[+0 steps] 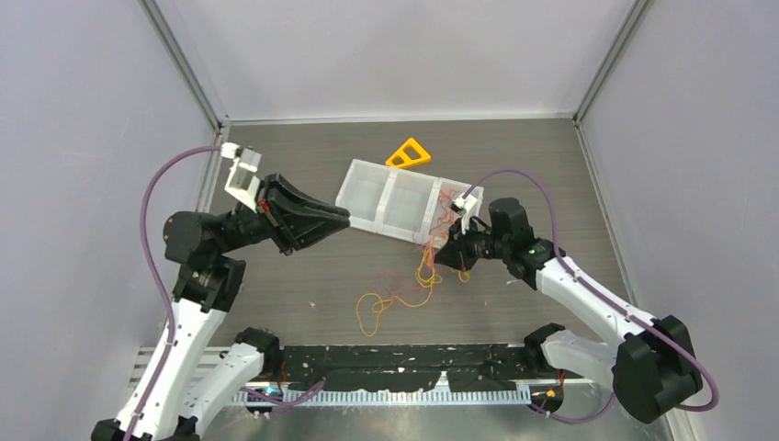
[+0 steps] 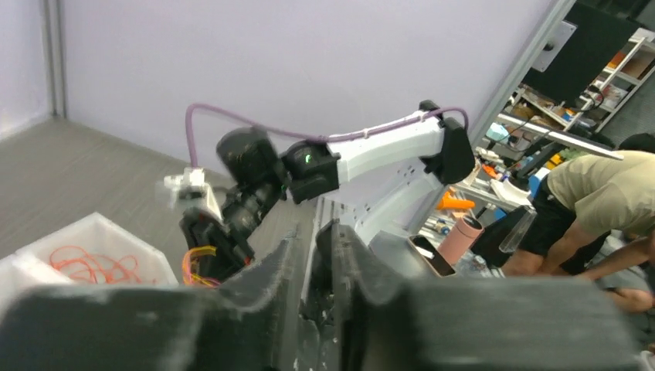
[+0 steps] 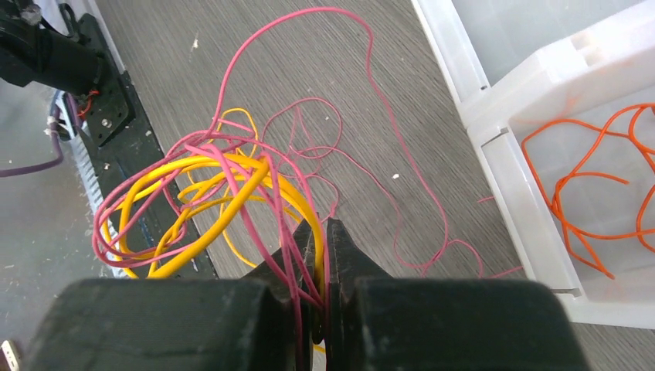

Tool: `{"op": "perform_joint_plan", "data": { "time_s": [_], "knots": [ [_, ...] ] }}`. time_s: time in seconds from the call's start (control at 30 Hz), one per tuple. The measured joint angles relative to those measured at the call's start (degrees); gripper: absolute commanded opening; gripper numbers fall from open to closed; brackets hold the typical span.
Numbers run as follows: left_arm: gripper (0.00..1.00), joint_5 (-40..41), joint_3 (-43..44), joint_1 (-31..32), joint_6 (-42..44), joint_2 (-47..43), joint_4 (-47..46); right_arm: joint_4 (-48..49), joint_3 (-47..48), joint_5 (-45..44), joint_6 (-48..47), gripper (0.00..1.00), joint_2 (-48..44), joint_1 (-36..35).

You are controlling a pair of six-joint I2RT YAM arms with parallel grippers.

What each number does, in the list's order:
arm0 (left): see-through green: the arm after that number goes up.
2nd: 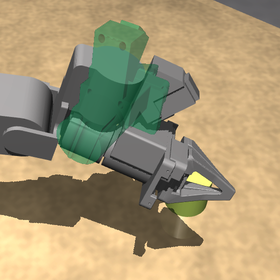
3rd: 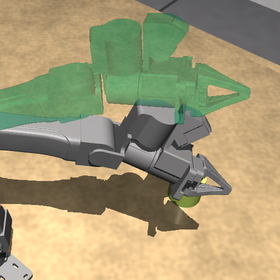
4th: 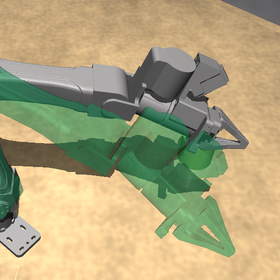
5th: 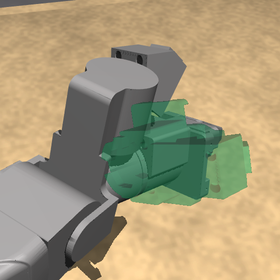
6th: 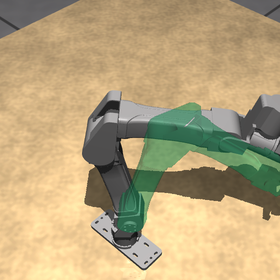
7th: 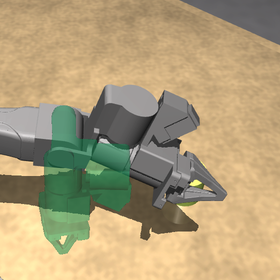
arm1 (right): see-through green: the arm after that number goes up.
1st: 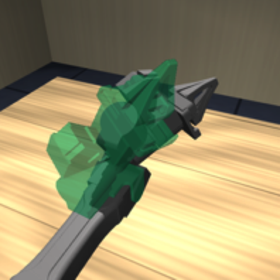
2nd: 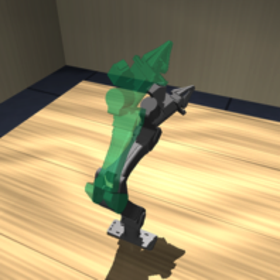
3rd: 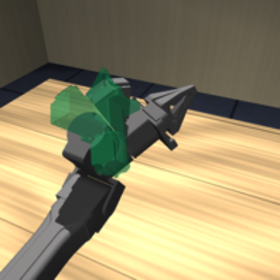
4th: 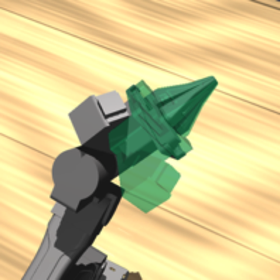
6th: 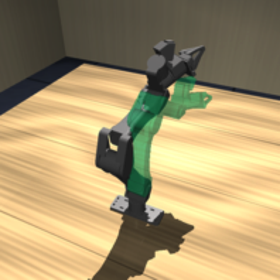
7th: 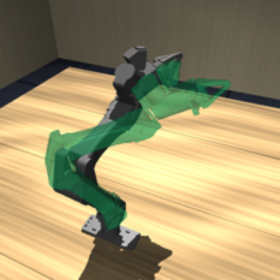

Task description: Untangle the cables

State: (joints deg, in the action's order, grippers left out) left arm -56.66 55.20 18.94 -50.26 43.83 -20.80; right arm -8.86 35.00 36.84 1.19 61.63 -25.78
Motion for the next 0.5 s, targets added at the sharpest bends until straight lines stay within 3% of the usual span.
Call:
{"op": "perform_joint_plan", "data": {
  "time_s": [0.1, 0.3, 0.5],
  "knots": [
    [0.52, 0.2, -4.0, 0.9, 2.3, -0.8, 3.6, 0.9, 0.0, 1.2, 0.8, 0.05, -1.6, -0.2],
    [0.58, 2.7, -17.7, 9.4, 3.6, 3.1, 9.7, 3.8, 1.4, 1.3, 3.9, 0.05, -6.2, -5.6],
    [0.6, 3.5, -18.4, 16.6, 6.6, 8.3, 11.2, 6.6, 4.5, 0.2, 6.8, 0.05, -6.4, -11.8]
  ]
}}
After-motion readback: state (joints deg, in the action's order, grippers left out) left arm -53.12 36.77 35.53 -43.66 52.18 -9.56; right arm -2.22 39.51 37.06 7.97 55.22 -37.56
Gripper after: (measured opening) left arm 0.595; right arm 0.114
